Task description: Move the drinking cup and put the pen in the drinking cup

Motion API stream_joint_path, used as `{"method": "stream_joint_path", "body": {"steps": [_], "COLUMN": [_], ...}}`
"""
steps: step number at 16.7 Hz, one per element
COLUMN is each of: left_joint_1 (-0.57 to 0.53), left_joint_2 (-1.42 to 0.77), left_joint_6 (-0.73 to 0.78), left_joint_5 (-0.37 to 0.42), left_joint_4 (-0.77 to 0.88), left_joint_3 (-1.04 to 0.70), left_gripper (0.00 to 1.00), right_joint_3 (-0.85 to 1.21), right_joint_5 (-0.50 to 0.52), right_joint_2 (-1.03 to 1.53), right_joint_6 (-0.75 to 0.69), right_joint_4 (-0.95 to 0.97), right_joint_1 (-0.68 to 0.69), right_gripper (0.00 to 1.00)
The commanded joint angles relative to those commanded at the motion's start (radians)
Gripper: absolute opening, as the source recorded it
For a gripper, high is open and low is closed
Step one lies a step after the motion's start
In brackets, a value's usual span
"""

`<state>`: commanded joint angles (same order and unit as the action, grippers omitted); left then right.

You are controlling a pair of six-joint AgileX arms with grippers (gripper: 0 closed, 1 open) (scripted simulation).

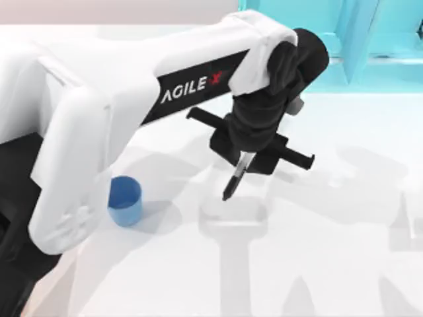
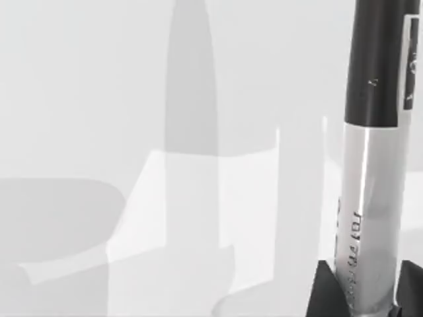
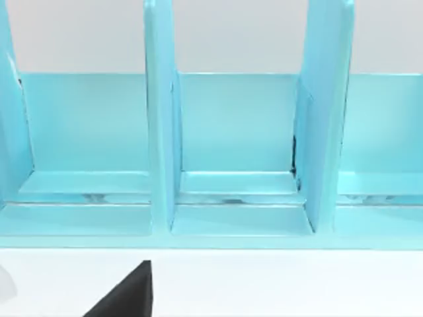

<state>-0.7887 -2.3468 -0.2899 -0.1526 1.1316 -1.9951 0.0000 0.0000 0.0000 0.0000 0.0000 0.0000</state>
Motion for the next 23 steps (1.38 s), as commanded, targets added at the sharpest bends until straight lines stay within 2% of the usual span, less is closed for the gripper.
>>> {"method": "stream_joint_path", "body": {"steps": [6,14,18,23], "left_joint_1": [-0.077,-0.075,-0.046,0.023], "left_joint_2": [0.203,0.239,0.366,0.607], "left_joint_6": [-0.085,-0.075,-0.004,0.115], "left_joint_5": [-0.007,-0.010,-0.023,-0.044], "left_joint_4": [0.080,0.054,-0.127,-0.523], "left_joint_3": [0.138,0.172,0.340,0.704], "left_gripper": [0.00,0.00,0.00,0.00], "right_joint_3": [0.000,0.000,0.000,0.000], "right_joint_5": [0.000,0.000,0.000,0.000], "right_joint_2": [0.000,0.000,0.000,0.000], "right_joint_6": [0.000,0.000,0.000,0.000], "right_joint_4": [0.000,0.000,0.000,0.000], "right_joint_1": [0.000,0.000,0.000,0.000], "right_gripper": [1.00,1.00,1.00,1.00]}}
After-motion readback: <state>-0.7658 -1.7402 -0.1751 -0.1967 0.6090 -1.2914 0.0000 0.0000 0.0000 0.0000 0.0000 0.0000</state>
